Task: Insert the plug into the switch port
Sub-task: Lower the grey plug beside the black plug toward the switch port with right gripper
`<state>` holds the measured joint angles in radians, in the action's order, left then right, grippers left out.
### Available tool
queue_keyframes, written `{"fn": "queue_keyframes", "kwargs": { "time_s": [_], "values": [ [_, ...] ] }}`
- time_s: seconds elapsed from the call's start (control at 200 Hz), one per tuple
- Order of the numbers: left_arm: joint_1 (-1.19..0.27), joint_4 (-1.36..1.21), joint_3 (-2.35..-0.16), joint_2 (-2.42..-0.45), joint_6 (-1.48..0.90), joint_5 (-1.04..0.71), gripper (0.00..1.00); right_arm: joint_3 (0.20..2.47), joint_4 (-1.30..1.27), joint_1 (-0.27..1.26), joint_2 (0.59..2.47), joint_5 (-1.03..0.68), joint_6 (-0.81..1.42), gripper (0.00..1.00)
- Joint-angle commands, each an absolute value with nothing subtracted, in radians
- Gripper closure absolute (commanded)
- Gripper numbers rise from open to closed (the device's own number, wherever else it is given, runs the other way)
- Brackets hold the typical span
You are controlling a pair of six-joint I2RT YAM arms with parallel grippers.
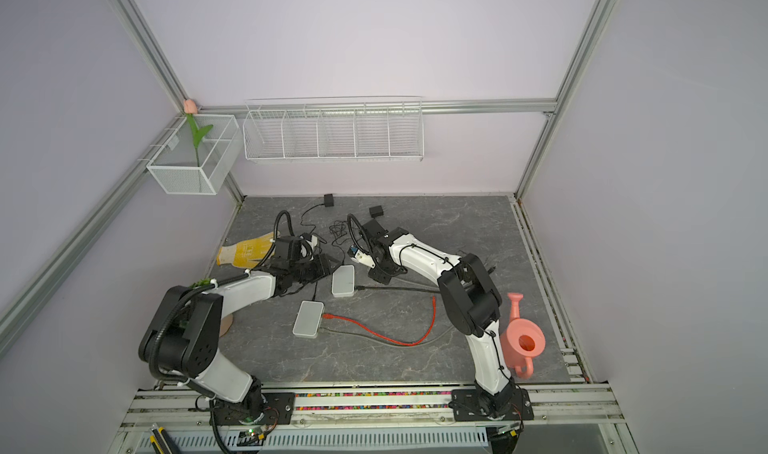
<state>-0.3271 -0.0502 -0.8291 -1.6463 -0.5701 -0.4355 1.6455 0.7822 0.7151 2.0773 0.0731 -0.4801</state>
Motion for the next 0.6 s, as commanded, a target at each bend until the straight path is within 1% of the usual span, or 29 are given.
{"fn": "queue_keyframes", "kwargs": {
  "time_s": [0.0, 0.19, 0.4, 0.51, 0.595],
  "values": [
    [-0.348, -0.038, -0.89, -1.709, -0.539, -0.458, 0.48, 1.688, 0.844, 0.715, 2.107, -0.013, -0.501, 0.93],
    [-0.351, -0.03, -0.922, -1.778, -0.534, -0.414, 0.49, 1.71, 0.867, 0.718, 2.156, -0.07, -0.506, 0.93],
    [-0.356, 0.013, -0.983, -1.844, -0.517, -0.44, 0.52, 1.722, 0.861, 0.725, 2.198, -0.102, -0.501, 0.93],
    [-0.36, 0.036, -0.966, -1.78, -0.51, -0.398, 0.52, 1.713, 0.847, 0.716, 2.202, -0.091, -0.498, 0.93],
    [-0.357, 0.077, -0.938, -1.696, -0.495, -0.342, 0.48, 1.701, 0.834, 0.705, 2.188, -0.089, -0.493, 0.93]
  ]
}}
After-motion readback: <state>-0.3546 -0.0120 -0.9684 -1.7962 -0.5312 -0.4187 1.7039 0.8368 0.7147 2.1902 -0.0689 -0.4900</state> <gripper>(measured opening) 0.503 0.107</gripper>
